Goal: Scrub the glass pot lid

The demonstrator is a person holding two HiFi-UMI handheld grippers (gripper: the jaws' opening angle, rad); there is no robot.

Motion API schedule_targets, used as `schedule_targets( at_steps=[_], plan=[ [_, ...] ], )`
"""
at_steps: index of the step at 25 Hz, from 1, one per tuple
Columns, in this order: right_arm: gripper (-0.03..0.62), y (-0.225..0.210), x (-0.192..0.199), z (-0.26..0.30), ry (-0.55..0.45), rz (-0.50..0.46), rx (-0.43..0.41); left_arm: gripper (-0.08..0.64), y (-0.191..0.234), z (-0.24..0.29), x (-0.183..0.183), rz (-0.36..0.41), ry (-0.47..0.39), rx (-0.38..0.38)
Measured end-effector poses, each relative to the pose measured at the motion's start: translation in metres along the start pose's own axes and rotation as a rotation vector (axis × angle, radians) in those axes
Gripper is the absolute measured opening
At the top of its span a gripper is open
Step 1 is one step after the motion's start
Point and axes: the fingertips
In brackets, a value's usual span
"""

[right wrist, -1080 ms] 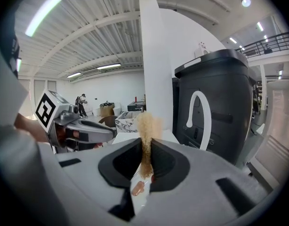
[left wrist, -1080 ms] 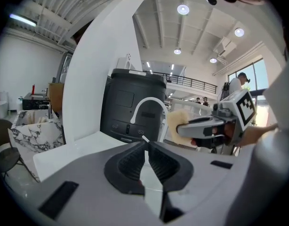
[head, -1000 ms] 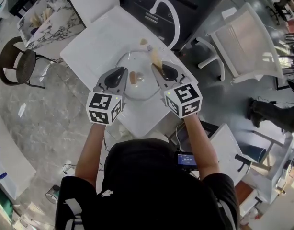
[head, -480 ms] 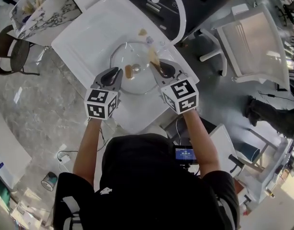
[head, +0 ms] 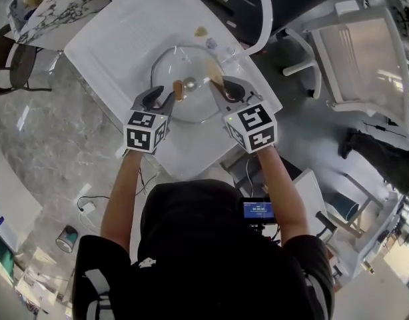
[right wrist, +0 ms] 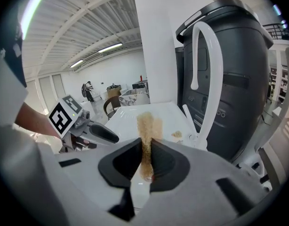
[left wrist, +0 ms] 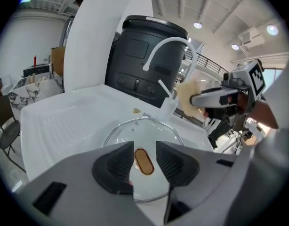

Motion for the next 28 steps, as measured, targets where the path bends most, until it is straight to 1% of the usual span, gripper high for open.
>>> schedule_targets(
  at_steps=[8, 11, 17, 23, 28],
  plan=[
    [0.025, -0.005, 0.026, 0.004, 0.049, 0.018, -0.007, 0.212, 0.0, 0.028, 0.029, -0.004, 0.097, 0.036],
    [0.025, -0.006, 0.032, 0.005, 0.06, 0.021, -0.01, 0.232, 0.0, 0.037, 0.039, -0.002, 0.123, 0.042],
    [0.025, -0.01, 0.043, 0.005, 0.074, 0.025, -0.007, 0.235, 0.002, 0.053, 0.056, 0.003, 0.16, 0.051],
    [0.025, -0.012, 0.053, 0.005, 0.092, 0.035, -0.007, 0.235, 0.006, 0.062, 0.069, -0.002, 0.184, 0.038],
    [0.025, -0.013, 0.056, 0.006, 0.098, 0.031, -0.006, 0.235, 0.006, 0.069, 0.078, -0.026, 0.196, 0.038]
  ],
)
Point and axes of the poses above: the fingertips, and each gripper's own axes: z forward along the fingers, y to its left, x out of its underside, and after that the axes turned 15 degrees about -y, right-handed
